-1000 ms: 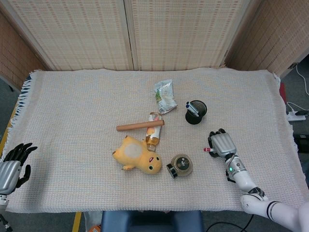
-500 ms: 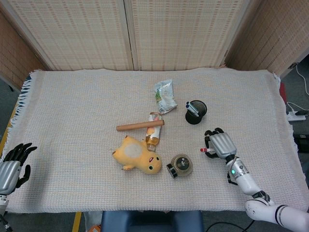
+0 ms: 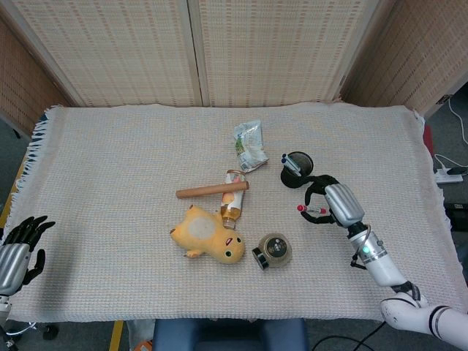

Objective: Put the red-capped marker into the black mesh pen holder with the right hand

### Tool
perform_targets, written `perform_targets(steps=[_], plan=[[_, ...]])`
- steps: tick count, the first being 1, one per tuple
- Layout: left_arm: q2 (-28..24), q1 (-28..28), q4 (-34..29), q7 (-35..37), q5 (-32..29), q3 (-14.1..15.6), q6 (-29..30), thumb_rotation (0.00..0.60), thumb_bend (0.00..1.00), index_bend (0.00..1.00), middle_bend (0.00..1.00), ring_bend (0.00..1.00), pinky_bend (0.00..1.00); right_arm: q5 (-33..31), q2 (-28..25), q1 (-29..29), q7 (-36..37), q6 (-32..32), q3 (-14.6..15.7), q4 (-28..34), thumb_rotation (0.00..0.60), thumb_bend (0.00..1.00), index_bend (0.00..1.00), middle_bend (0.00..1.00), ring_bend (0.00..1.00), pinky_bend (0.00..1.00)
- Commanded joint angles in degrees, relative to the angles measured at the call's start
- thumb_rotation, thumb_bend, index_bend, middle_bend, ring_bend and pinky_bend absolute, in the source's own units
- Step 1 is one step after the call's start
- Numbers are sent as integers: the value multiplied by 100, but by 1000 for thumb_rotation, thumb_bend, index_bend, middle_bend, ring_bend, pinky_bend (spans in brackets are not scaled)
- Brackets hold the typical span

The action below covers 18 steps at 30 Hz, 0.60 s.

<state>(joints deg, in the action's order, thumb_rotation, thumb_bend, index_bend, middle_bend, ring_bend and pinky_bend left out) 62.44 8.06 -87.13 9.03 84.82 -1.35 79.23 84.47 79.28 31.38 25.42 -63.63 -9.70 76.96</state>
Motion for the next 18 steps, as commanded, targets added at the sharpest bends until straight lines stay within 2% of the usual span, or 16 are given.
perform_targets(steps=[1,4,8,18], plan=[[-2,0,-4,1,13,6,1,600,635,180,64,9,112,102,-70,286,883,-162,-401,-382,600,401,603,271,346,225],[-1,1,-9,-8,21,12,-1,600,636,180,64,9,112,-40,21,500,1468,0,-593,-724,600,402,610,271,354,237],[-10,-1,-12,11,7,7,-6,600,635,180,64,9,112,-147,215,779,2147,315,-693,-1345,600,402,615,271,360,256],[39,41,80,2,-77,-3,-134,600,636,180,64,10,112,-187,1091,1469,3200,1053,-608,-3256,600,413,620,271,361,262]])
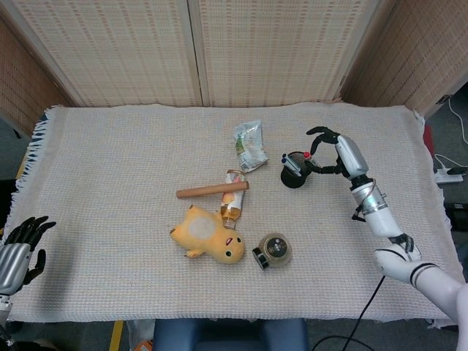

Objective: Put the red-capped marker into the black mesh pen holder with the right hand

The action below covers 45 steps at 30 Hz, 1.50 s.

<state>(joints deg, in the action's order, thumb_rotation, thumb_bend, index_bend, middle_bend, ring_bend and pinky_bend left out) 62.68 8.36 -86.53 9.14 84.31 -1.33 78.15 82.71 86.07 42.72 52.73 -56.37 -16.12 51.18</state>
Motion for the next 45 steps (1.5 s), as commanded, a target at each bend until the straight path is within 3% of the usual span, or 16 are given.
perform_targets(steps=[1,15,20,23,29,35,41,45], plan=[[20,12,29,-11,-40,-12,-31,600,636,180,64,10,112,1,495,393,551,372,51,-839,600,415,620,270,363,264],[30,14,69,14,-72,-27,-45,600,635,180,64,9,112,198,1560,1092,1687,909,392,-2746,600,424,627,271,369,274],[19,2,73,52,-27,-27,10,600,635,181,64,9,112,286,1778,1079,1724,710,541,-3062,600,425,606,270,368,275],[17,-2,63,48,27,-10,40,600,636,181,64,10,112,313,1803,1049,1604,660,625,-3160,600,425,536,271,344,251],[14,-16,54,50,41,-15,86,600,635,180,64,9,112,305,1740,1026,1423,745,714,-3108,600,426,370,271,251,153],[17,-9,56,39,35,-10,61,600,636,181,63,9,112,305,1683,1010,1348,713,760,-3000,600,426,255,258,220,123],[26,-10,60,21,30,-12,66,600,635,181,64,9,112,340,1338,829,1272,-112,713,-2455,600,426,229,258,220,123],[35,4,62,10,38,-2,33,600,635,181,64,10,112,442,564,401,567,-1249,675,-1418,600,424,242,258,237,123]])
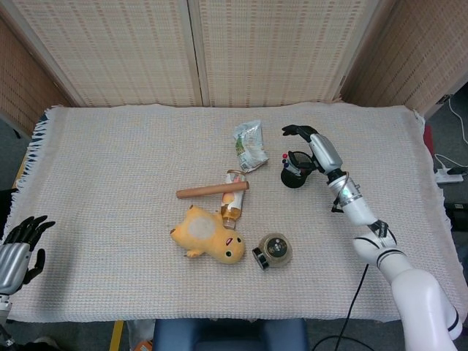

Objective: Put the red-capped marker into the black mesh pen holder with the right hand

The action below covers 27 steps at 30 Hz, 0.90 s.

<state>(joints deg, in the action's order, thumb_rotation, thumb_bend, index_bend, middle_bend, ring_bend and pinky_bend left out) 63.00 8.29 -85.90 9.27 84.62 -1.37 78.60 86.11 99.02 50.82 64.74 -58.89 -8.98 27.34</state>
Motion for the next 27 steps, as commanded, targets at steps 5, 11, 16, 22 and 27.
perform_targets(steps=[5,11,16,22,27], plan=[[0,14,-44,-37,57,20,7,600,635,181,64,9,112,99,-2193,-1271,-2785,-1801,134,3033,600,424,280,258,248,123],[-32,-14,-90,-13,62,9,79,600,635,181,64,9,112,-103,-3325,-2583,-5441,-2526,711,4986,600,424,294,258,258,122],[-43,-16,-97,1,67,11,82,600,635,181,64,10,112,-210,-3130,-3556,-6141,-3067,1172,4952,600,415,307,258,263,123],[-35,-12,-98,-34,50,11,65,600,635,181,64,9,112,-478,-2318,-4354,-5214,-3307,1250,3918,600,415,314,258,263,123],[-22,-6,-89,-68,38,9,50,600,635,181,64,9,112,-517,-2022,-4565,-4646,-3292,1109,3213,600,415,334,258,268,130]])
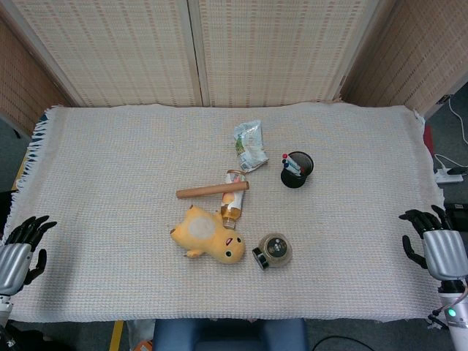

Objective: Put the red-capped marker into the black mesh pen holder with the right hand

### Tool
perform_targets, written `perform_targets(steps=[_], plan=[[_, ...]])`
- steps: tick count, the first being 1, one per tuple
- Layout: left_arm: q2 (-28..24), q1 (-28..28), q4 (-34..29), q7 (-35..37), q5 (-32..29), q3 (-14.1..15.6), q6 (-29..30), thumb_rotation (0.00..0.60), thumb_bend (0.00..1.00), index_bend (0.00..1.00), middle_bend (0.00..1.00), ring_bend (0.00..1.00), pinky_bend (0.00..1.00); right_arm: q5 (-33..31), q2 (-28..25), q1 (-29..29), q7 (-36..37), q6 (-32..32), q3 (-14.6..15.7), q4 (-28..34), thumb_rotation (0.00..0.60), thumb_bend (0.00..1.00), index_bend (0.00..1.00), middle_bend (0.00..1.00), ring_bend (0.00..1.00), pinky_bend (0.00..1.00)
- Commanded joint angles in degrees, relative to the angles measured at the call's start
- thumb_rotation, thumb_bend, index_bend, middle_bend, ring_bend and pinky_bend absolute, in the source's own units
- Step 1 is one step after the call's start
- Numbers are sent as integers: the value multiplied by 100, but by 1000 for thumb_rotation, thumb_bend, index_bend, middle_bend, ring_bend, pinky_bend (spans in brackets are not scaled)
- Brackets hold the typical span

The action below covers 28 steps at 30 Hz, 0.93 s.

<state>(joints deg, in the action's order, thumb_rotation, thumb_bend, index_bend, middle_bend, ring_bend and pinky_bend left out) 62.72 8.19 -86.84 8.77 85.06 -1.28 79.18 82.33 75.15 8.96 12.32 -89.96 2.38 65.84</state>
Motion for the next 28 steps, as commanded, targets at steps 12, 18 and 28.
perform_targets(steps=[12,18,28], plan=[[51,29,13,-128,54,35,-34,600,635,181,64,10,112,-31,414,-533,1000,-224,-334,-996,600,415,363,258,276,134],[58,40,48,-103,76,45,-44,600,636,181,64,9,112,92,408,-573,965,-258,-391,-943,600,415,364,258,276,134],[47,46,38,-89,32,37,-73,600,635,184,64,9,112,150,383,-627,972,-195,-496,-920,600,415,370,258,276,134]])
